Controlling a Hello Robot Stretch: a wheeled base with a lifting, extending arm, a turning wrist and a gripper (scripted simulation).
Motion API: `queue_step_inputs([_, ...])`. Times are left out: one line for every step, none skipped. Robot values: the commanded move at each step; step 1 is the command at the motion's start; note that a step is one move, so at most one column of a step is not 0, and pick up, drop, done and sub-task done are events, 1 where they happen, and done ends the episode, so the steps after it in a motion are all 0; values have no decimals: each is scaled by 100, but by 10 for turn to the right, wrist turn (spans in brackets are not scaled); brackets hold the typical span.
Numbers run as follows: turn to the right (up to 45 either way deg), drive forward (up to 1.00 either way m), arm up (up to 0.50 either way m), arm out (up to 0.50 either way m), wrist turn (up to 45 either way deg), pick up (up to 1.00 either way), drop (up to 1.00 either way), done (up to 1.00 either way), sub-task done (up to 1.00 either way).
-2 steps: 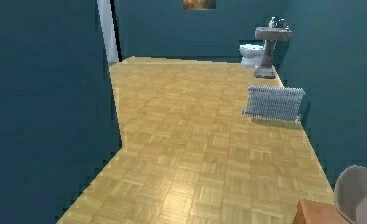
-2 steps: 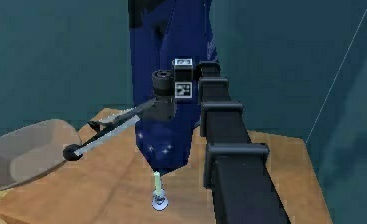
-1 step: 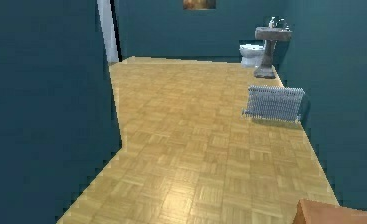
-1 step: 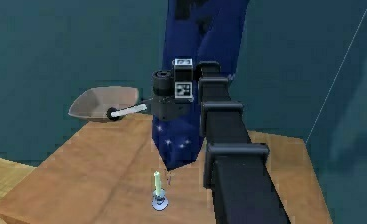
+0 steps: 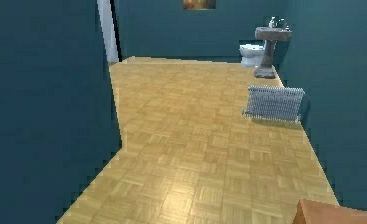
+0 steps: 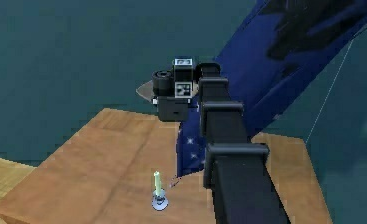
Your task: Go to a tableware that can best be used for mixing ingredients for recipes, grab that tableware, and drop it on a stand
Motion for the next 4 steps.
queue_step_inputs([0, 0, -26, 0, 0, 0, 0, 0, 0])
queue_step_inputs([0, 0, 0, 0, 0, 0, 100, 0, 0])
queue_step_inputs([0, 0, 0, -10, 0, 0, 0, 0, 0])
queue_step_inputs([0, 0, 0, 0, 0, 0, 0, 100, 0])
